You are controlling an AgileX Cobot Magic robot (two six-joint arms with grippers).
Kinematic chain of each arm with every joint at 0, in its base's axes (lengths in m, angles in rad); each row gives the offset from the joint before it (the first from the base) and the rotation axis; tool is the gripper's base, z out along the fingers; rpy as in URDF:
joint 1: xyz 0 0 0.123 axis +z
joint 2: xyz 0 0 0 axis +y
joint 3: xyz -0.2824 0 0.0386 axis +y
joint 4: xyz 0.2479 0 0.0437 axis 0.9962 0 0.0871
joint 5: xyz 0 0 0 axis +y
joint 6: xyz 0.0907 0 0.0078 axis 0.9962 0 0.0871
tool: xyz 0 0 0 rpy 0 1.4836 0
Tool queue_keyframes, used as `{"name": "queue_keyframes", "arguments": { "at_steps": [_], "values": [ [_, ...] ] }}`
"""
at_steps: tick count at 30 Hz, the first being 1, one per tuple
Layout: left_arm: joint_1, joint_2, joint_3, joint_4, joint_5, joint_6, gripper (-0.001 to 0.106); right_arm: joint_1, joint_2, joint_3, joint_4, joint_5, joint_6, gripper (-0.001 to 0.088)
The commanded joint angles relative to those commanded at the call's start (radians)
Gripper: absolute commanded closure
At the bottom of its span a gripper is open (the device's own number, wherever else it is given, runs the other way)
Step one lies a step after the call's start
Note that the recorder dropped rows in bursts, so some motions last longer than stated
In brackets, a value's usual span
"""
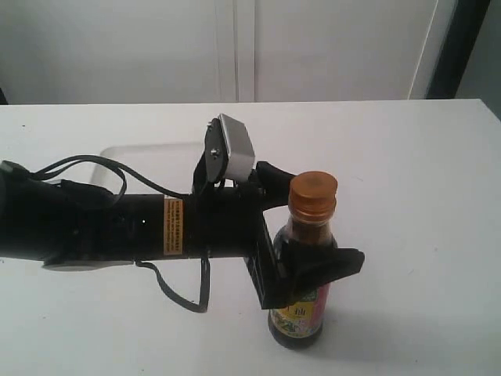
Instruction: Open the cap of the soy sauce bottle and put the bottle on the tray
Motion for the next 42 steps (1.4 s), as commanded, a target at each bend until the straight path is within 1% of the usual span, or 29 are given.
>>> {"name": "queue_keyframes", "arguments": {
  "at_steps": [4, 7, 14, 20, 27, 40, 42],
  "values": [
    [0.000, 0.039, 0.000, -0.003, -0.005, -0.007, 0.000, 0.000, 0.000, 0.000, 0.000, 0.000, 0.000, 0.0868],
    [0.000, 0.070, 0.000, -0.025, -0.048, 0.003, 0.000, 0.000, 0.000, 0.000, 0.000, 0.000, 0.000, 0.0868],
    [0.000, 0.080, 0.000, -0.022, -0.011, 0.029, 0.000, 0.000, 0.000, 0.000, 0.000, 0.000, 0.000, 0.0868],
    [0.000, 0.106, 0.000, -0.020, -0.014, 0.035, 0.000, 0.000, 0.000, 0.000, 0.000, 0.000, 0.000, 0.0868],
    [0.000, 0.147, 0.000, -0.013, -0.027, 0.053, 0.008, 0.000, 0.000, 0.000, 0.000, 0.000, 0.000, 0.0868],
    [0.000, 0.156, 0.000, 0.004, -0.031, 0.071, 0.009, 0.000, 0.000, 0.000, 0.000, 0.000, 0.000, 0.0868],
    [0.000, 0.155, 0.000, 0.004, -0.029, 0.071, 0.009, 0.000, 0.000, 0.000, 0.000, 0.000, 0.020, 0.0868]
  ]
}}
